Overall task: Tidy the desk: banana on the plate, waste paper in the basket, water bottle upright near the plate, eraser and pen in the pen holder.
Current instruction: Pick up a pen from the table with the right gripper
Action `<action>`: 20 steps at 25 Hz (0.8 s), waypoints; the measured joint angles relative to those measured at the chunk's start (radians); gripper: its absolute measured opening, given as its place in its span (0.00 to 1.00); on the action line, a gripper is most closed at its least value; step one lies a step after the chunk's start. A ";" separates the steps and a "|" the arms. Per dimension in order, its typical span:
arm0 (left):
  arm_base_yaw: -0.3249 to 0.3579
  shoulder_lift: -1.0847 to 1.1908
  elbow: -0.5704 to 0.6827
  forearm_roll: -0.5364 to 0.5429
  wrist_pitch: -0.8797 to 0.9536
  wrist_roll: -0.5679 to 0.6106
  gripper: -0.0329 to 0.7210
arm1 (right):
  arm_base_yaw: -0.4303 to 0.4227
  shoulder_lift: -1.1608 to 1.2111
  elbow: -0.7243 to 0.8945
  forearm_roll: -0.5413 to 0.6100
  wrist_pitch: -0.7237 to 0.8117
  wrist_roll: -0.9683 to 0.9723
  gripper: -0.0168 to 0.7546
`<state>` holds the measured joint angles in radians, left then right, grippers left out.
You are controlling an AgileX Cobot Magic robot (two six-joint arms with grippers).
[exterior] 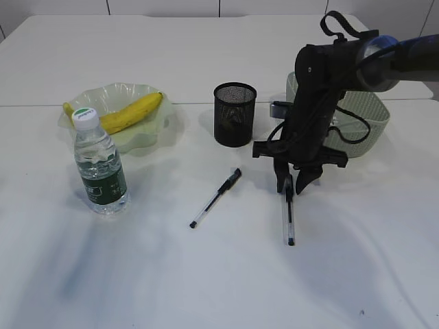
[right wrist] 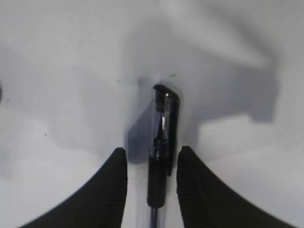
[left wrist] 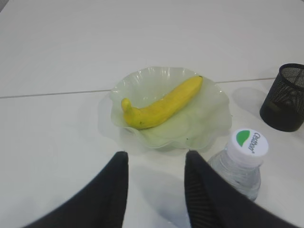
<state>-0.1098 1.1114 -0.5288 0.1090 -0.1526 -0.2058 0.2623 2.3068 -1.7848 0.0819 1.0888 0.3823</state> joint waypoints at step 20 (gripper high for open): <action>0.000 0.000 0.000 0.000 0.000 0.000 0.41 | 0.000 0.000 0.000 -0.067 0.019 -0.006 0.36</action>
<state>-0.1098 1.1114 -0.5288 0.1090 -0.1521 -0.2058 0.2623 2.3068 -1.7848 0.0150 1.1074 0.3765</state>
